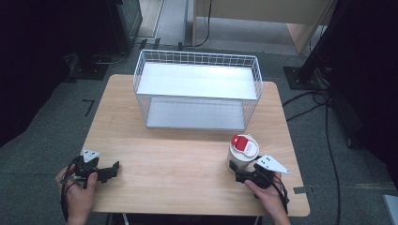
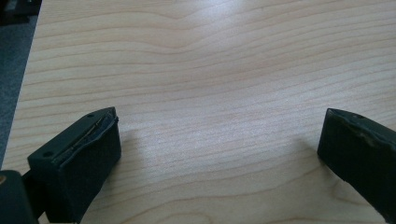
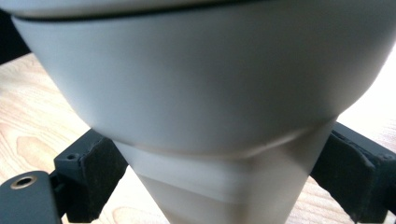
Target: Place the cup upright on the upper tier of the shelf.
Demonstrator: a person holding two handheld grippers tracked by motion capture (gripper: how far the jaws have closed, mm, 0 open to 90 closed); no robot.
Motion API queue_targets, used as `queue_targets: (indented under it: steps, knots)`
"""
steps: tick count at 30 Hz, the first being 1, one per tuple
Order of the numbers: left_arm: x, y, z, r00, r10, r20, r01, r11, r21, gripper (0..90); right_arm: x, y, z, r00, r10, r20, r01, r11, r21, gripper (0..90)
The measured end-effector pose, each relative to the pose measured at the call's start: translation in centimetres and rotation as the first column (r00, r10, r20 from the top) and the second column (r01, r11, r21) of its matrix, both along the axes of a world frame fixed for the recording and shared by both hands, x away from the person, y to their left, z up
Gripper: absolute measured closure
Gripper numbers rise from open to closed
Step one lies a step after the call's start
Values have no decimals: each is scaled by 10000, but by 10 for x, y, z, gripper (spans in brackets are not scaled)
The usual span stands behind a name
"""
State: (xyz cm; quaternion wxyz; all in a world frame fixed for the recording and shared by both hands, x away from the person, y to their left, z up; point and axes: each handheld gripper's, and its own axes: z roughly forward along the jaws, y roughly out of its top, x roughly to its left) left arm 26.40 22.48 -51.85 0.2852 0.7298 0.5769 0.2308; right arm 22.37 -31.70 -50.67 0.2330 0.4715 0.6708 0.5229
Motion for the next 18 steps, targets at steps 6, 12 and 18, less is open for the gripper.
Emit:
queue_targets:
  steps: [6,12,18]
  knots:
    - [0,0,0,10000,1,-1,-1,10000,2,0,0,1,-4,9994,-133,327,122,9994,327,82]
    - [0,0,0,10000,4,0,-4,10000,-1,0,-2,2,-4,9980,-285,569,261,9987,431,79]
    - [0,0,0,10000,2,-1,-2,10000,0,0,-2,5,-4,9967,-385,713,353,9983,461,72]
